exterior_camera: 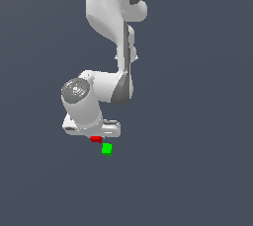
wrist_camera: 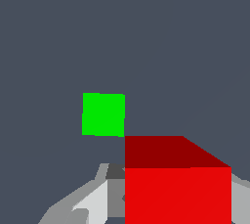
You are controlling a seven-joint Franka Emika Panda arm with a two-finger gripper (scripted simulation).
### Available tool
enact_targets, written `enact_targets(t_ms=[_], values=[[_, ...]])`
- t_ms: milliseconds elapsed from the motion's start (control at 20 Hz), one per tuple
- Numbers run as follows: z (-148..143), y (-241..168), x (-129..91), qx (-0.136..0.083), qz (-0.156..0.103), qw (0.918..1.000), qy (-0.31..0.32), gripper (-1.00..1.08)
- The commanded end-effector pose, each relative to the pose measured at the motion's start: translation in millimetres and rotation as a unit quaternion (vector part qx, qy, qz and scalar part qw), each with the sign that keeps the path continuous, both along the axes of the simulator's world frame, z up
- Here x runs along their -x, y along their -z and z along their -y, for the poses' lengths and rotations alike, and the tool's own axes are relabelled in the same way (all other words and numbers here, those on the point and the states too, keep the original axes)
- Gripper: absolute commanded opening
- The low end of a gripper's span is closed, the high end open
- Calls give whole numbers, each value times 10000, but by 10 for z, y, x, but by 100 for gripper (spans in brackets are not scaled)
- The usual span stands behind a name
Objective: Stack the red cube on top of the green cube.
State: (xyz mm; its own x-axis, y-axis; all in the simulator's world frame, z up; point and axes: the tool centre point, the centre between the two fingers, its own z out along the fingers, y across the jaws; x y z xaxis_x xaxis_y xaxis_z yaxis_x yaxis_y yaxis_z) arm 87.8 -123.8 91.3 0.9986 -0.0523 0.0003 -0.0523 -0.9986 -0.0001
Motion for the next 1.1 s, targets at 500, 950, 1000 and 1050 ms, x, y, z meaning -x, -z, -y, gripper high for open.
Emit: enact_targets(t_ms=[500, 950, 1000, 1050], values=[[-355, 278, -295, -1, 1, 10000, -1, -100], [-365, 287, -305, -1, 1, 10000, -1, 100], [-365, 287, -305, -1, 1, 10000, -1, 100], [-365, 287, -305, -1, 1, 10000, -1, 100]])
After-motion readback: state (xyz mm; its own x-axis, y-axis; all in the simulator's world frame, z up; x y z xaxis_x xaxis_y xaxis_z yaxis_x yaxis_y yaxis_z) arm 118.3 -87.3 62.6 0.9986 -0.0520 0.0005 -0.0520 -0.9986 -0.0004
